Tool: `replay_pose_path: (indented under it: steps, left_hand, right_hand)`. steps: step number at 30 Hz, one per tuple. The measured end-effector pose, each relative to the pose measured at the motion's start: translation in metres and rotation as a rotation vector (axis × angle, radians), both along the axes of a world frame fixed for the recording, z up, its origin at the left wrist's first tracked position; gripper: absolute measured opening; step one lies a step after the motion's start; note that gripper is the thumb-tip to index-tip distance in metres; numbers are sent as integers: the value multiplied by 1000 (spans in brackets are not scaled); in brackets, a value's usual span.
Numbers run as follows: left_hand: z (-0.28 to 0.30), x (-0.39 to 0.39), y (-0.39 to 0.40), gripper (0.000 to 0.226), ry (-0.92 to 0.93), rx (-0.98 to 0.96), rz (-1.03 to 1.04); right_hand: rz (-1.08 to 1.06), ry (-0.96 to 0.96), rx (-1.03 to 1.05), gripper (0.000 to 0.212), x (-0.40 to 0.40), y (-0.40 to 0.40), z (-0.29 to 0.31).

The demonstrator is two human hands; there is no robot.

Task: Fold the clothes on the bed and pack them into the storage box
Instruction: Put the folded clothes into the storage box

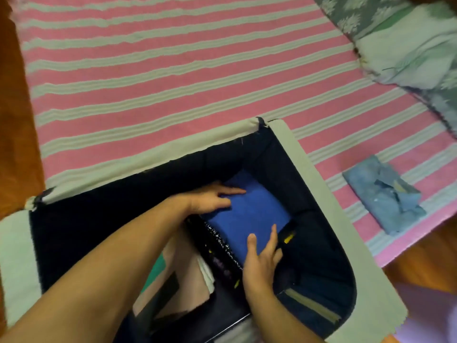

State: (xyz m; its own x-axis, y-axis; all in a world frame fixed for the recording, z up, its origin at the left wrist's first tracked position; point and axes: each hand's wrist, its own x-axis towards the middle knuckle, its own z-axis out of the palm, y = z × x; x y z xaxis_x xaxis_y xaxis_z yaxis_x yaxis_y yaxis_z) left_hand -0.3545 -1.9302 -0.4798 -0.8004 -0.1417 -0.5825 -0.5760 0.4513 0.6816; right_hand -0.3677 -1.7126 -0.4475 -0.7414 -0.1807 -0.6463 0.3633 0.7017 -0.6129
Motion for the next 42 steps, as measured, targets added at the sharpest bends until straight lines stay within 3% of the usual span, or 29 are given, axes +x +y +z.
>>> replay_pose_path:
  steps: [2, 4, 6, 8, 10, 12, 14, 15, 19, 22, 26, 33, 35, 37, 40, 42]
  left_hand:
    - [-42, 4, 13, 69, -101, -171, -212]
    - [-62, 18, 27, 77, -97, -327, -283]
    - [-63, 32, 46, 79, -86, -484, -216]
    - [-54, 41, 72, 74, -133, -567, 26]
    - [-38, 50, 111, 66, -182, -473, 406]
    - [-28, 55, 147, 66, -216, -243, 736]
    - [-30, 54, 173, 72, -220, -7, 954]
    - [-35, 52, 181, 77, -210, 87, 1011]
    - [-61, 46, 187, 90, -75, 167, 1061]
    - [-77, 46, 180, 92, 18, 188, 1058]
    - [-81, 56, 179, 88, 17, 179, 1002]
    - [-18, 40, 184, 94, -362, 129, 831]
    - [-1, 47, 185, 101, -413, 101, 811]
    - [38, 58, 188, 100, -365, -28, 780]
    - [110, 52, 192, 69, -107, -217, 872]
    - [164, 23, 206, 47, 134, -271, 1038]
  right_hand:
    - [135, -124, 121, 83, 7, 8, -30]
    - [312, -216, 211, 101, 10, 15, -48]
    - [538, -226, 350, 105, 4, 16, -51]
    - [782, -126, 560, 97, -7, 9, -40]
    - [955, 82, 718, 80, -21, -2, -22]
    - [1063, 379, 670, 65, -37, -7, -12]
    - [1162, 507, 524, 72, -55, -10, -15]
    - [1220, 477, 488, 78, -66, -10, -21]
    - [1274, 205, 408, 85, -98, -11, -55]
    - [1184, 182, 366, 86, -94, -2, -72]
    - [1199, 189, 464, 87, -80, 6, -75]
    - [1345, 120, 755, 83, -73, -38, -24]
    - [1428, 133, 684, 83, -57, -45, 4]
    - [1495, 189, 426, 73, -50, -36, 57]
    - [1404, 470, -103, 53, -69, -7, 136]
    - [1204, 603, -332, 40, -109, 24, 181]
